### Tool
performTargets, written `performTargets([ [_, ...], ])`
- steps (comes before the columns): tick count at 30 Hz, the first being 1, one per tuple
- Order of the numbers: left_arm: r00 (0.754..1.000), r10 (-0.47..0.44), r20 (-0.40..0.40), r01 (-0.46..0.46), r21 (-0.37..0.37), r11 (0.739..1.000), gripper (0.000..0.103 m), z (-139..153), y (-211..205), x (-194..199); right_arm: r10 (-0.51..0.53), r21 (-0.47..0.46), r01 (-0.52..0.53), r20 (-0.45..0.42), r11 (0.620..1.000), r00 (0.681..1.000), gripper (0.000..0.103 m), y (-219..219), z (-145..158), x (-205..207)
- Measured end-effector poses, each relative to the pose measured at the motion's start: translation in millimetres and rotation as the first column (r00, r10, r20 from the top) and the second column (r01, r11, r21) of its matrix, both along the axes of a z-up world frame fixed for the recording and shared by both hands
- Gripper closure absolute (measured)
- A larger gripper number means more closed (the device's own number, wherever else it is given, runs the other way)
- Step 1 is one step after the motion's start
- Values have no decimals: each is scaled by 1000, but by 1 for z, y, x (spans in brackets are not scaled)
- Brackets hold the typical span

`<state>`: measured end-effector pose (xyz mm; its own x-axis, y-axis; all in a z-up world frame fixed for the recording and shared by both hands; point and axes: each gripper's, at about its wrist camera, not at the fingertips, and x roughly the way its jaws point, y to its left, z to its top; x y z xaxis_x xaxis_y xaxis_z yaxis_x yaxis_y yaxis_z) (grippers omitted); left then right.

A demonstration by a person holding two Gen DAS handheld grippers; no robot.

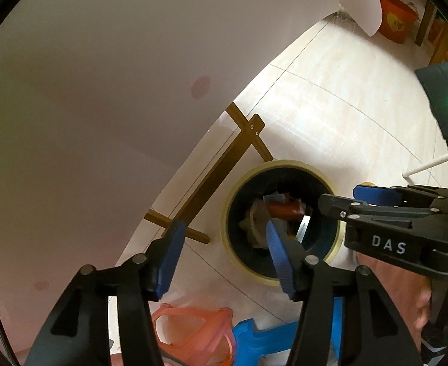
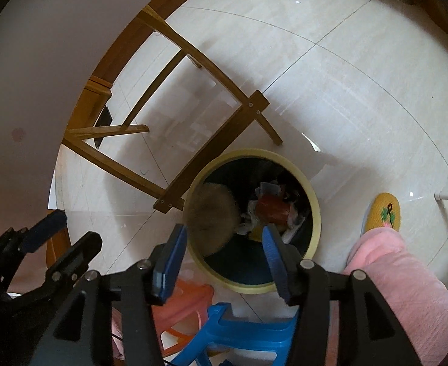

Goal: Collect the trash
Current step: 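Open the left tool over the bin while the right tool opens, dropping both items, then move both open tools back over the table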

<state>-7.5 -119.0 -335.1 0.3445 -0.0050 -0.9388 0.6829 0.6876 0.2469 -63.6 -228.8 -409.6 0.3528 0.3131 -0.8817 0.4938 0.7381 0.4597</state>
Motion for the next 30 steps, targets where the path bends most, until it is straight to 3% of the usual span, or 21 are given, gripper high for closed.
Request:
performTargets([
  [17,999,-3,37,5,-46,999,48,34,9,-15,18,-53,-16,31,998,999,50,6,27,-6],
  [30,997,-7,71,17,-133,991,48,101,27,-31,59,-94,-53,66,994,996,50,23,85,-18],
])
